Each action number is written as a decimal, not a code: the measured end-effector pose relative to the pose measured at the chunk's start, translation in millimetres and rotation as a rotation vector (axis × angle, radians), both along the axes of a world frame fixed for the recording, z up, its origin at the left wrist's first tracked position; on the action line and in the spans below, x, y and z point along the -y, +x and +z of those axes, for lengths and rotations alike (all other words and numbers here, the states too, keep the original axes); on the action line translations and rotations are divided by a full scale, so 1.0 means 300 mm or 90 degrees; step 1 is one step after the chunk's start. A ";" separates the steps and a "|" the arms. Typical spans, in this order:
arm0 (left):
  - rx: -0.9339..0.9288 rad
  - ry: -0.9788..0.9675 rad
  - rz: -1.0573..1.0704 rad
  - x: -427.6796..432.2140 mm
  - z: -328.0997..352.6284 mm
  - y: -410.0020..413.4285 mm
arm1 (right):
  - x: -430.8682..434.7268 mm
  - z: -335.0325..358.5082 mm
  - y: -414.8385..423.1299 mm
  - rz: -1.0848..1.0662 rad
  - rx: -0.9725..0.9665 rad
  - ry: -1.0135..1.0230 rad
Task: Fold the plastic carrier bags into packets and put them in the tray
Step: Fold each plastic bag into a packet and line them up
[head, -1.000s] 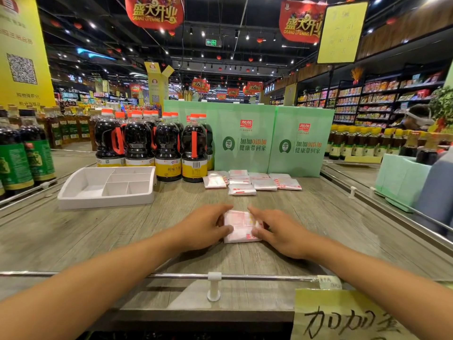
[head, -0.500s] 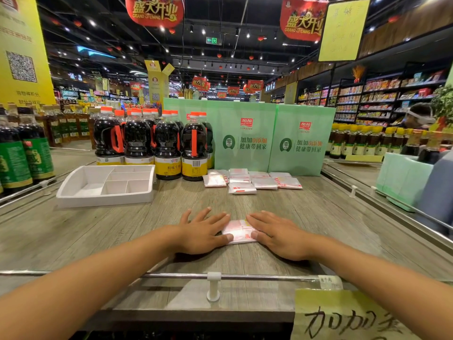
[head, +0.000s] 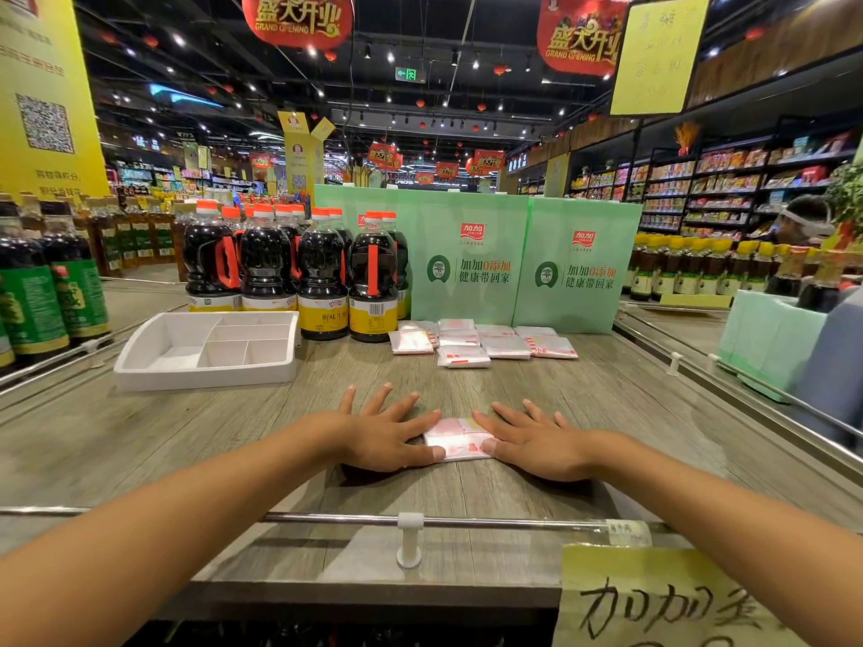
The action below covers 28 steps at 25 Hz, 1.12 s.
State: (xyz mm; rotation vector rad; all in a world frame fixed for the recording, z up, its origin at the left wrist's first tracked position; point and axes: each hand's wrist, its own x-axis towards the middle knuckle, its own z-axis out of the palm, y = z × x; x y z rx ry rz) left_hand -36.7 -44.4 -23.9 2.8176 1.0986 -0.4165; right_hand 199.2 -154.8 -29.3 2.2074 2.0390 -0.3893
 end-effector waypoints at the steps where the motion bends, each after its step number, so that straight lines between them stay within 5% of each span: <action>1: 0.004 0.000 -0.002 0.000 -0.001 -0.003 | 0.001 -0.001 0.000 0.001 -0.001 0.004; 15: 0.200 -0.054 -0.086 -0.042 -0.003 -0.056 | 0.042 0.043 -0.020 0.203 -0.011 0.216; 22: 0.191 -0.071 -0.095 -0.063 0.015 -0.061 | 0.049 0.052 -0.046 0.267 0.130 0.251; 28: 0.197 -0.068 -0.105 -0.085 0.003 -0.057 | 0.040 0.059 -0.057 0.284 0.107 0.288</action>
